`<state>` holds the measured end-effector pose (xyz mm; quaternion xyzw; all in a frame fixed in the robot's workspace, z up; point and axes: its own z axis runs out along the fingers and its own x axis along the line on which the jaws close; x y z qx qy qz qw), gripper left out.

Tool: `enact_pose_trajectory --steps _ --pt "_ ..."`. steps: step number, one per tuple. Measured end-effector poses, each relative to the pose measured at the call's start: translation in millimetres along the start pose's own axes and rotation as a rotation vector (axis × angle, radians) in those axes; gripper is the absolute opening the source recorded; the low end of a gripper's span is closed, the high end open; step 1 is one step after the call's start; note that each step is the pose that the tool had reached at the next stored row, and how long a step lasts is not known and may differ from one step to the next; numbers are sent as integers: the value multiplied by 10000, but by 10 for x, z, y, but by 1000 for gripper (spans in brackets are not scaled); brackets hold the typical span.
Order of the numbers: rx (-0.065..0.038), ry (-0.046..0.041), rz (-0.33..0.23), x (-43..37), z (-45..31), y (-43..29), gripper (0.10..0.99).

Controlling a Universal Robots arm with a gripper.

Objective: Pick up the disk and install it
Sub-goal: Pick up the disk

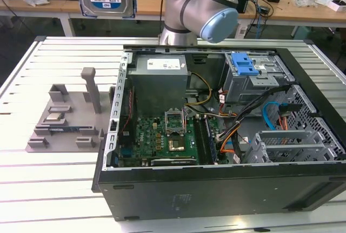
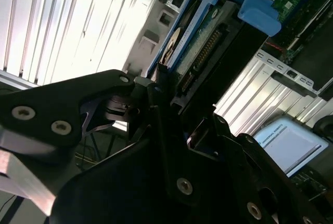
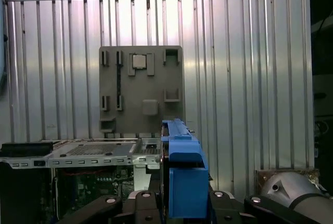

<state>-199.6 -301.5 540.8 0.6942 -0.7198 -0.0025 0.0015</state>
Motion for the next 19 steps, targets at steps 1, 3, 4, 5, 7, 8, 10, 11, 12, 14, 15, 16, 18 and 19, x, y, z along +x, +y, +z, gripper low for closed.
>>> enact_pose_trajectory --steps 1,3,4,5,7,8,10,11,12,14,15,16,18,19 --pt "-2 2 0 -1 9 -27 365" --pt "-1 3 1 -3 34 -87 365" --pt "1 3 1 -4 45 -110 365" --pt "0 4 1 -5 58 -144 365" --pt "-1 4 0 -7 79 -191 365" --pt "-2 6 -1 -8 89 -214 365" --pt "0 5 1 -9 111 -256 365" --pt "0 6 1 -11 129 -292 365" --pt "0 6 1 -11 139 -310 365" --pt "-1 8 0 -13 173 -368 365" --pt "-1 9 0 -14 185 -387 365" --pt "0 8 0 -14 197 -403 365" --pt "-1 10 1 -16 224 -443 365" --pt "-2 11 1 -17 234 -459 365"
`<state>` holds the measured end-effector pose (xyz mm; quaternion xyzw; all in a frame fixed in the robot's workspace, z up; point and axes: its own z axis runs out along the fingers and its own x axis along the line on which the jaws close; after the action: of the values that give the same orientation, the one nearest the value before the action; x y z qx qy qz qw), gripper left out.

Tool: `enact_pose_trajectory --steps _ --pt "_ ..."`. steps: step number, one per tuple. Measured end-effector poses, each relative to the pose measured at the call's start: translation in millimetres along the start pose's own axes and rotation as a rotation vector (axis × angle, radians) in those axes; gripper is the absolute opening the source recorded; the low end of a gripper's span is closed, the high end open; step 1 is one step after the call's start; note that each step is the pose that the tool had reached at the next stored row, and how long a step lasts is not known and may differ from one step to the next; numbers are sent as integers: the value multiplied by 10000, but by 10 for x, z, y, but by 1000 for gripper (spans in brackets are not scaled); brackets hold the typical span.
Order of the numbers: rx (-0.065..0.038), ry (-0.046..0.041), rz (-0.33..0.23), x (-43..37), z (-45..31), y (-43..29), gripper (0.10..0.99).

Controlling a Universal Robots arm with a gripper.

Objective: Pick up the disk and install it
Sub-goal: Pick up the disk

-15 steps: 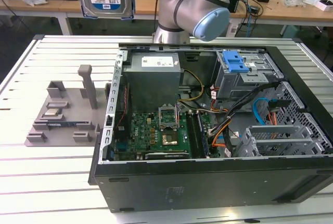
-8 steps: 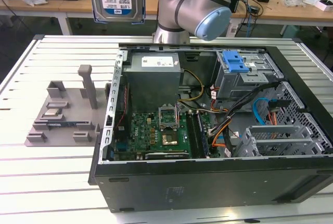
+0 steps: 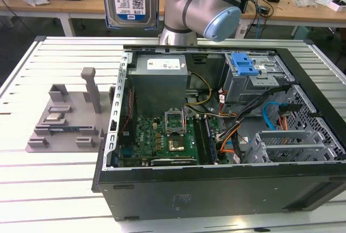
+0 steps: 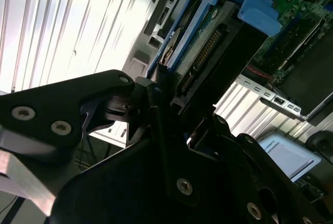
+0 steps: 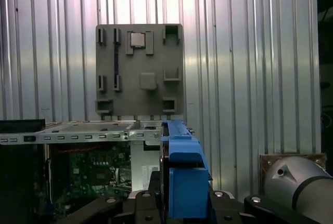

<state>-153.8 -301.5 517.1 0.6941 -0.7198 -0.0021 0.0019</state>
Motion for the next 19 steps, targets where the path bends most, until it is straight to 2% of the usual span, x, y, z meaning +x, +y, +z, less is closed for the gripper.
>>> enact_pose_trajectory --steps 4,9,15,17,19 --pt "1 1 -2 -2 44 -68 365" --pt "2 5 -2 -7 143 -205 365" --pt "1 7 0 -11 255 -322 365" --pt "2 7 0 -14 317 -392 365" --pt "2 8 0 -16 337 -431 365"
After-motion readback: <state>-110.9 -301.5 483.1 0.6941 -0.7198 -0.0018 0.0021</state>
